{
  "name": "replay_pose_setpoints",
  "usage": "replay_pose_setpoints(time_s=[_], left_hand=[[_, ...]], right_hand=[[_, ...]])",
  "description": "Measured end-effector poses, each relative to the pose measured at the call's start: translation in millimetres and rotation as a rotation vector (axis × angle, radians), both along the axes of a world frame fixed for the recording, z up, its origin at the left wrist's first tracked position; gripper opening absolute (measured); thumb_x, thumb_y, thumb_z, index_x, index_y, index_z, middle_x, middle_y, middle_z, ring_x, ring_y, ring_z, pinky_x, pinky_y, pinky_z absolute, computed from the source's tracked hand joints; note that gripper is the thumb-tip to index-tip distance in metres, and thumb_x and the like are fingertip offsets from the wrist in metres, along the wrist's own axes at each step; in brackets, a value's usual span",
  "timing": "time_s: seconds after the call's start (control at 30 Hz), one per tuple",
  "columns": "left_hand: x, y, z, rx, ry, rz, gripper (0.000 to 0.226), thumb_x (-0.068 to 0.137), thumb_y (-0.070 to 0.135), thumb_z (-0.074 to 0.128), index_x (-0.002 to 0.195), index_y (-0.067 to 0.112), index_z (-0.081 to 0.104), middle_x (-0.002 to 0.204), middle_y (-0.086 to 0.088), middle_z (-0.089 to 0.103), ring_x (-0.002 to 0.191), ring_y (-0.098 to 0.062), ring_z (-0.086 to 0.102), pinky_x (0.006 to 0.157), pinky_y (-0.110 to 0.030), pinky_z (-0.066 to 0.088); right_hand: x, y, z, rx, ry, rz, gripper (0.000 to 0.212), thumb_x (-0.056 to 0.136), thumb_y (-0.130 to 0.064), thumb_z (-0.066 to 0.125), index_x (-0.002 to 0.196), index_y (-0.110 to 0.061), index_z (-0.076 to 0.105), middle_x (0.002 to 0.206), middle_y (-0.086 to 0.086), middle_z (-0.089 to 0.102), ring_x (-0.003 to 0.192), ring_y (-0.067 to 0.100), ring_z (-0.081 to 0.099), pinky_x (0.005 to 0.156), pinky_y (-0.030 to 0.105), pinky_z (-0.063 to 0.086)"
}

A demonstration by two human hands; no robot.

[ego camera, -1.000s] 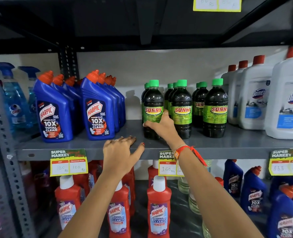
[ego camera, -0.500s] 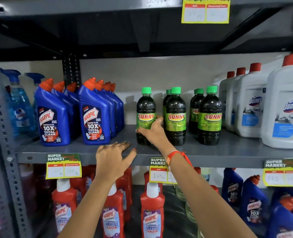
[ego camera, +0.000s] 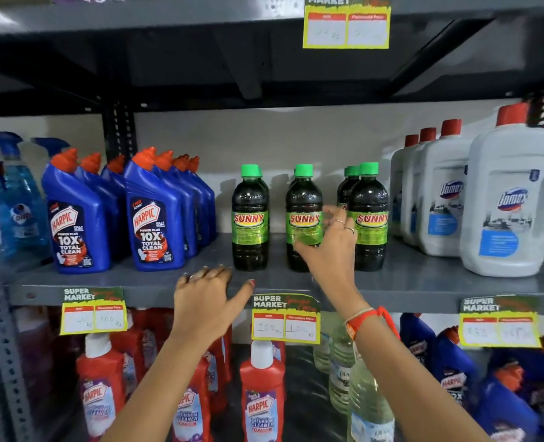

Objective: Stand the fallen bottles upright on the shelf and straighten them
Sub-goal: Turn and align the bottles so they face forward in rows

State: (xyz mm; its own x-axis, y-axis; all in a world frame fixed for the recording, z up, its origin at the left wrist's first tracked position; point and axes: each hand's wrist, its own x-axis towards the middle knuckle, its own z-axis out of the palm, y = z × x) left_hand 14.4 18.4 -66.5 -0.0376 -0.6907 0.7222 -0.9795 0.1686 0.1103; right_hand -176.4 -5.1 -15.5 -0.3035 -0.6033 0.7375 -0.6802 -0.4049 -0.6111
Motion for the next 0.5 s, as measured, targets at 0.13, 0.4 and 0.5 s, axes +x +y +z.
replay_pose_setpoints(time_s=[0.13,0.4,0.5], left_hand=[[-4.6,0.1,-5.0,0.002,0.005,0.005,0.078,0.075,0.070,0.020,0.115,0.018,0.062,0.122,-0.002,0.063,0.115,-0.021,0.054,0.096,-0.041,0.036],[-3.8,0.3,-5.6,0.004,0.031,-0.004,0.075,0.075,0.069,0.025,0.111,0.018,0.065,0.117,-0.003,0.066,0.112,-0.022,0.056,0.095,-0.043,0.038],[-3.1,1.0,-5.5,0.002,0.036,-0.010,0.074,0.075,0.069,0.026,0.110,0.017,0.066,0.116,-0.003,0.066,0.111,-0.023,0.057,0.094,-0.043,0.039]], right_hand=[[-5.4,-20.0,-5.2,0.248,0.037,0.132,0.094,0.063,-0.029,0.084,0.133,0.000,0.029,0.129,0.018,0.048,0.124,0.033,0.043,0.101,0.036,0.037],[-7.0,-23.2,-4.2,0.297,-0.065,0.208,0.075,0.069,-0.018,0.081,0.123,0.000,0.032,0.122,0.020,0.058,0.116,0.035,0.054,0.095,0.038,0.046],[-5.3,-22.0,-3.4,0.290,-0.074,0.194,0.073,0.072,-0.014,0.078,0.126,0.002,0.031,0.123,0.021,0.057,0.116,0.034,0.054,0.090,0.033,0.043]])
